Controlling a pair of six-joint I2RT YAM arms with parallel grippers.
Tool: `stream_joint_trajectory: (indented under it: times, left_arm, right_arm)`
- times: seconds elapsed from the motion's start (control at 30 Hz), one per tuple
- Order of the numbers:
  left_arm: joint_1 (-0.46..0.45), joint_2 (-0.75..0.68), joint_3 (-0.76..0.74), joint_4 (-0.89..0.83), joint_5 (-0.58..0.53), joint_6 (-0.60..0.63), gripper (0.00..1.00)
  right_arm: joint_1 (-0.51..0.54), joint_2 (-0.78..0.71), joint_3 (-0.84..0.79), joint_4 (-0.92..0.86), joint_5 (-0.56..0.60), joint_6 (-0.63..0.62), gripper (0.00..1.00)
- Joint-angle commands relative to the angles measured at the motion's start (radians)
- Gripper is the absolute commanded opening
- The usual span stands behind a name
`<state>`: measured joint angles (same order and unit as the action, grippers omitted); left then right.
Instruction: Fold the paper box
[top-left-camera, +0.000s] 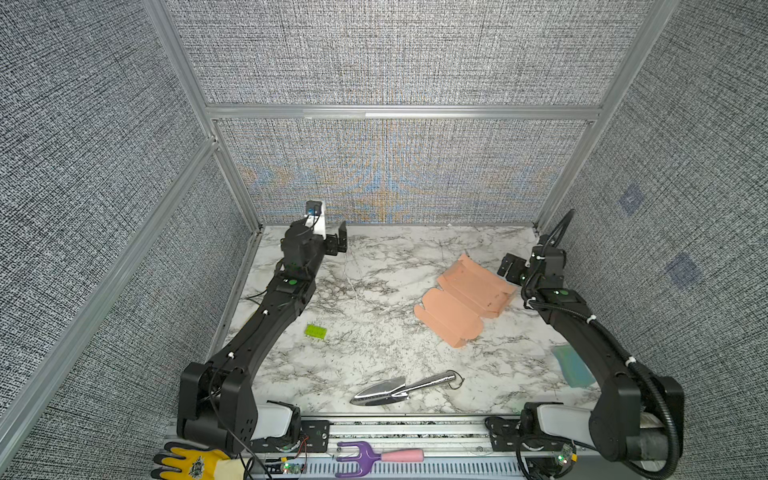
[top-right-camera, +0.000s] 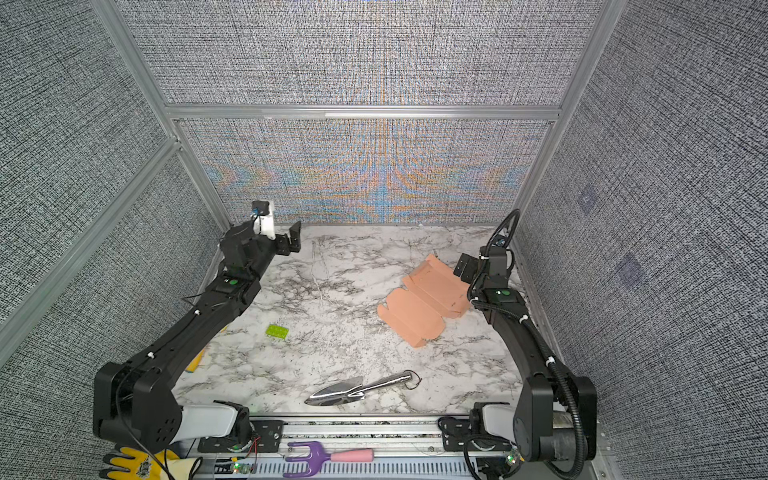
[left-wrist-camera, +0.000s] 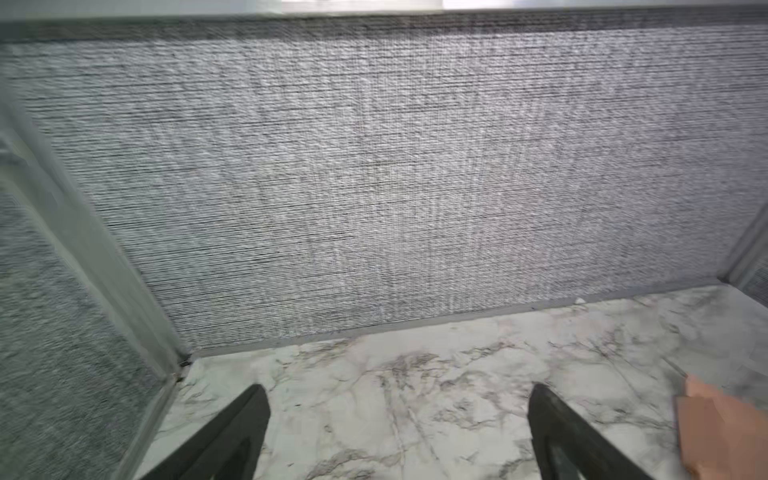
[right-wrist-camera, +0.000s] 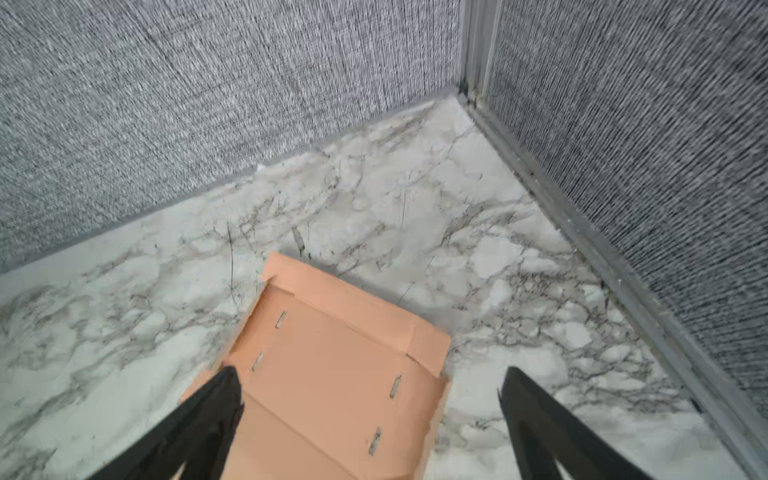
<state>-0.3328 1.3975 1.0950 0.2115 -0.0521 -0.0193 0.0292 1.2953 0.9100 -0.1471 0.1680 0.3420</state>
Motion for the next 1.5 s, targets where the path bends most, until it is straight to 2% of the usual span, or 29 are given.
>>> stream_joint_trajectory:
  times: [0.0,0.2,0.4,0.63,0.9,1.17,1.4,1.47]
  left_arm:
    - [-0.093,0.065,0.066,-0.204,0.062,0.028,0.98]
    - [-0.252,0.205,0.196,-0.397,0.106,0.068,0.98]
    - [-0.367,0.222,0.164,-0.45,0.092,0.112,0.98]
    - [-0.394,0.218,0.171,-0.466,0.1,0.106,0.97]
    - [-0.405,0.23,0.164,-0.472,0.087,0.099,0.97]
    - [-0.411,0.232,0.159,-0.471,0.067,0.097,0.97]
    - [-0.414,0.243,0.157,-0.463,0.052,0.091,0.97]
    - [-0.415,0.25,0.161,-0.46,0.047,0.084,0.97]
  right_arm:
    - [0.009,0.019,0.046,-0.181,-0.021,0.029,0.99]
    - [0.008,0.061,0.088,-0.251,0.018,0.051,0.99]
    - [-0.004,0.129,0.145,-0.338,0.047,0.06,0.99]
    - [-0.036,0.172,0.122,-0.373,0.02,0.085,0.96]
    - [-0.07,0.234,0.067,-0.307,-0.043,0.126,0.88]
    - [-0.086,0.321,0.062,-0.218,-0.083,0.184,0.71]
    - [-0.086,0.343,0.04,-0.166,-0.065,0.205,0.44]
    - [-0.086,0.347,0.023,-0.144,-0.067,0.208,0.4]
